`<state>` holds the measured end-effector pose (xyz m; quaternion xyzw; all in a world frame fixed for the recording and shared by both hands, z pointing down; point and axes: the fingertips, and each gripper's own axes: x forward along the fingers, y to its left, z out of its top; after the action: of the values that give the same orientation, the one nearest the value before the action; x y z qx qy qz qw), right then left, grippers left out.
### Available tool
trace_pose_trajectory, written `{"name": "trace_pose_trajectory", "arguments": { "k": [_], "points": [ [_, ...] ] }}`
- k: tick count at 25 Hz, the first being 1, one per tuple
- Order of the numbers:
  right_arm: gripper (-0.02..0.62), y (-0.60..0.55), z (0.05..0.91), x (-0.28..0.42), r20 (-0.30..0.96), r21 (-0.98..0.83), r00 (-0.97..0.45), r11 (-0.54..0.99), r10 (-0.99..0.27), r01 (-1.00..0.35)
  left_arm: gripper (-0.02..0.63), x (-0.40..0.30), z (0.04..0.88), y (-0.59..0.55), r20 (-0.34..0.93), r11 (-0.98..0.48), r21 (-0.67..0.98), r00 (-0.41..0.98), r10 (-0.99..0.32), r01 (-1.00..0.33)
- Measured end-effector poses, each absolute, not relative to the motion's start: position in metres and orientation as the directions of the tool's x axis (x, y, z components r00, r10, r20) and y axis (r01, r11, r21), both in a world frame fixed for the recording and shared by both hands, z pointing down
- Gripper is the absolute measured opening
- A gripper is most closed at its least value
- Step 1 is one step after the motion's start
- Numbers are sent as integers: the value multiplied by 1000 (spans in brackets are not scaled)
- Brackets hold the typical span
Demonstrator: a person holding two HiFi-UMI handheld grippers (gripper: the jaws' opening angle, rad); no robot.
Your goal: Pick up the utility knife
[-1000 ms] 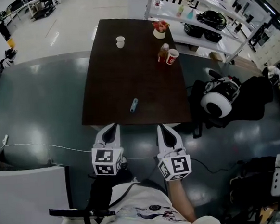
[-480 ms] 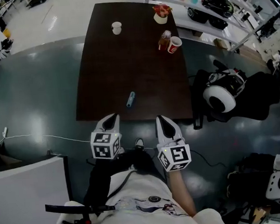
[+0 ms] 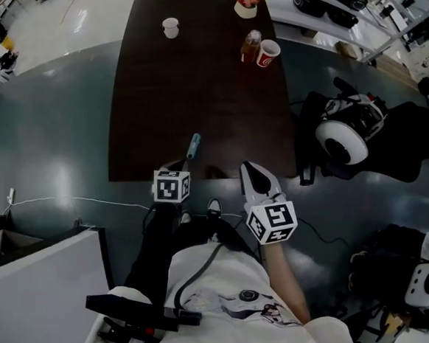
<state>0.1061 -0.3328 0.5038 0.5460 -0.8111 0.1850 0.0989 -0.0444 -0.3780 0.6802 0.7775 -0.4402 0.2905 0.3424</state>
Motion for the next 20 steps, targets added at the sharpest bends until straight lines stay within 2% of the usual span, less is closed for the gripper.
{"name": "trace_pose_trajectory", "arguments": {
  "k": [8,13,20],
  "points": [
    [2,-344,605,101,579,-206,-366,304,-728,-930,-2,-48,730,-399,825,-360,257,398,-402,-897],
    [2,-357,643,102,642,-220,-360,288,-676,-932,0,-46,743,-405,841,-368,250,389,-375,-896],
    [2,-354,646,103,646,-251,-379,284,-663,-925,89,-40,766,-405,864,-368,264,389,-320,-891]
  ]
}}
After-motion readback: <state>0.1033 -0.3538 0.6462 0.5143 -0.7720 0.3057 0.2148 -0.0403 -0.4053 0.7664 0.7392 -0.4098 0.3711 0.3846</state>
